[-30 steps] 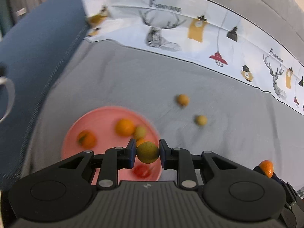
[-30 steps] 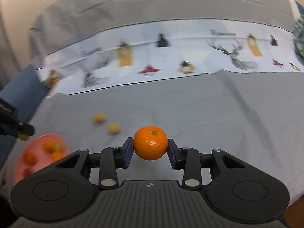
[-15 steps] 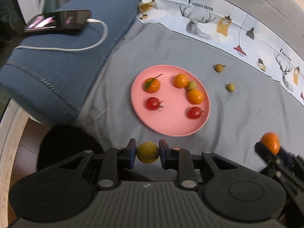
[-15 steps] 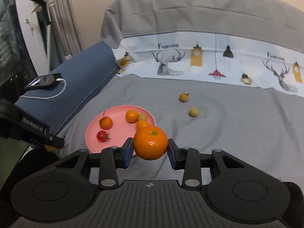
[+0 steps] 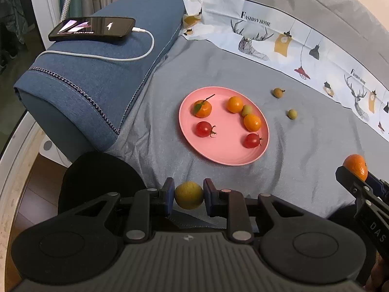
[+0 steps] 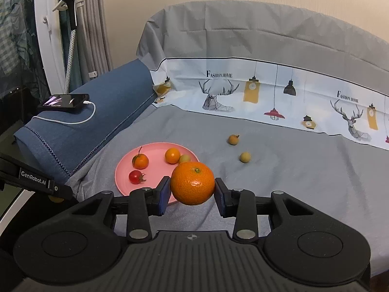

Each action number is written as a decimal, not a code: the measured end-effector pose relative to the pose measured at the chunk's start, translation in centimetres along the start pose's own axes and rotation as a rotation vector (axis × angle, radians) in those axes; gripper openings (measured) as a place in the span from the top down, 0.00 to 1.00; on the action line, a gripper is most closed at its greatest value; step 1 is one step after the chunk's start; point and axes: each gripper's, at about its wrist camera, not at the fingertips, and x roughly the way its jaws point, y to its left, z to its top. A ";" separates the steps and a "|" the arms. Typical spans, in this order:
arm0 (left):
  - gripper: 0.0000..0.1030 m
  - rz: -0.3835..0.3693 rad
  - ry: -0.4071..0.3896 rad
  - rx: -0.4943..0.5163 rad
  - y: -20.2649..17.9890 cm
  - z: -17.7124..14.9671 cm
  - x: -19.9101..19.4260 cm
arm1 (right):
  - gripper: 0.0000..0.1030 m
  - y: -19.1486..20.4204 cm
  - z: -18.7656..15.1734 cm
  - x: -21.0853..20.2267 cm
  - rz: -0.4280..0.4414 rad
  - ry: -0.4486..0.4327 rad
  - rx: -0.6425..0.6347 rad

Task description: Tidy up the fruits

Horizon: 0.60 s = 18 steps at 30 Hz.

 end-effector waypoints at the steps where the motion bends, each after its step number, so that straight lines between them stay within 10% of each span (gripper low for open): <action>1: 0.73 -0.001 -0.002 -0.001 0.0 0.0 0.0 | 0.61 0.0 0.0 -0.1 -0.001 -0.001 -0.002; 18: 0.73 -0.005 0.011 -0.019 0.7 0.0 0.4 | 0.61 0.5 0.2 0.2 -0.004 0.011 -0.016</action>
